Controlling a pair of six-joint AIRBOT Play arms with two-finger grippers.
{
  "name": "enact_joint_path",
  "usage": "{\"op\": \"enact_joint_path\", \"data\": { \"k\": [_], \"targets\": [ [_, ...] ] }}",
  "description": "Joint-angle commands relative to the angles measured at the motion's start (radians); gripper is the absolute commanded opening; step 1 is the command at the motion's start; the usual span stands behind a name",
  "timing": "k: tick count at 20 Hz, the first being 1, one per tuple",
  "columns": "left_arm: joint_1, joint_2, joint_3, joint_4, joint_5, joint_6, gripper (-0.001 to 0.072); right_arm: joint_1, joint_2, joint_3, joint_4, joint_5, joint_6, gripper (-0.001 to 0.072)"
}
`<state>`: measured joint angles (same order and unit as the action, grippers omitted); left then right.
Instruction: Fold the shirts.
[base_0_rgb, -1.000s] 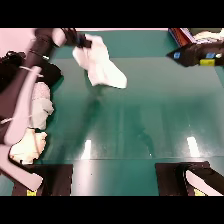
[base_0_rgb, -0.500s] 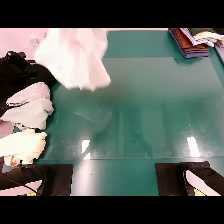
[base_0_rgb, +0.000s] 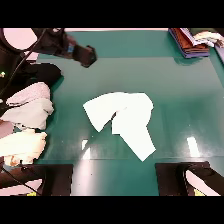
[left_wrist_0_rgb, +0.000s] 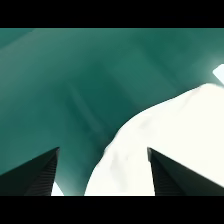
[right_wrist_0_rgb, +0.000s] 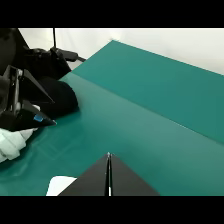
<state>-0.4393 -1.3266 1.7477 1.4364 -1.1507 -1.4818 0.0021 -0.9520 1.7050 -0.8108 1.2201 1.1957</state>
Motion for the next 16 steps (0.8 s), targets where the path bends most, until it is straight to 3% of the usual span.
{"op": "enact_joint_path", "data": {
  "k": [1,4,8,10,16],
  "targets": [
    [0.177,-0.002,-0.178,-0.076,-0.046,-0.066,0.0643,0.001,-0.002,0.001,0.001,0.014,0.002,0.0013],
    [0.263,-0.003,-0.48,-0.175,0.018,-0.063,0.0643,0.001,-0.002,0.001,0.001,0.014,0.001,0.0013],
    [0.276,-0.003,-0.794,-0.333,0.273,-0.056,0.0643,0.0,-0.002,0.001,0.0,0.014,0.002,0.0013],
    [0.275,-0.004,-0.85,-0.453,0.373,-0.013,0.0643,0.0,-0.002,0.001,0.0,0.013,0.002,0.0013],
    [0.228,-0.051,-0.852,-0.611,0.46,0.051,0.0642,0.0,-0.002,0.001,-0.001,0.014,0.002,0.0013]
  ]
}}
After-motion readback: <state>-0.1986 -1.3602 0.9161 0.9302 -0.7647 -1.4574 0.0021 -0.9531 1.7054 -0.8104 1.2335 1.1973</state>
